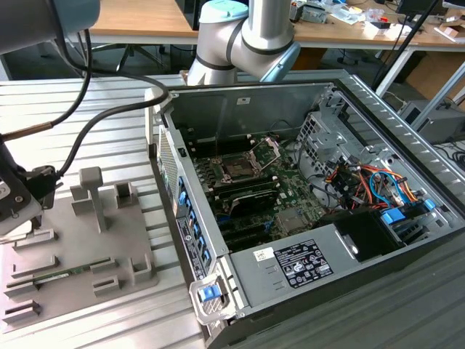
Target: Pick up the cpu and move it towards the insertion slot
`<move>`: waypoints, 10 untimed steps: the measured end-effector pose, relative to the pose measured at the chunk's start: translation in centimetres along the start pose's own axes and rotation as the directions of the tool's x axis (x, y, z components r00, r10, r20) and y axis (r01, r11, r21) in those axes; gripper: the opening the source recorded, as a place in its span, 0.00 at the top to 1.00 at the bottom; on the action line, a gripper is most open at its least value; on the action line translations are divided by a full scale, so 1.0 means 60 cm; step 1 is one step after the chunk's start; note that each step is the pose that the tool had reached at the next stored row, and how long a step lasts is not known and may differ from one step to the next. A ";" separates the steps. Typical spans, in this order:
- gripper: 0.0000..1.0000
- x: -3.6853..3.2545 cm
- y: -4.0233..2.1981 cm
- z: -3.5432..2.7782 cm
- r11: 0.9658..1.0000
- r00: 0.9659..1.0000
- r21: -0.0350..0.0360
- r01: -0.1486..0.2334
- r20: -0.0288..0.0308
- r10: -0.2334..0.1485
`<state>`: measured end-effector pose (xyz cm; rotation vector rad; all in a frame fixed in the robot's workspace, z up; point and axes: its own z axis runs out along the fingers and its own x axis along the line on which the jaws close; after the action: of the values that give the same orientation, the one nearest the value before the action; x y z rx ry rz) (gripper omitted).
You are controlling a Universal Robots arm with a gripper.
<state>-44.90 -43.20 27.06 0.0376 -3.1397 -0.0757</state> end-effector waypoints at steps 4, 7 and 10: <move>0.45 0.000 0.000 -0.004 1.000 1.000 0.000 0.000 0.000 0.000; 0.45 0.000 0.000 -0.006 1.000 1.000 0.000 0.000 0.000 0.000; 0.45 0.000 0.000 -0.008 1.000 1.000 0.000 0.000 0.000 0.000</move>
<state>-44.89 -43.20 27.54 0.0376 -3.1396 -0.0757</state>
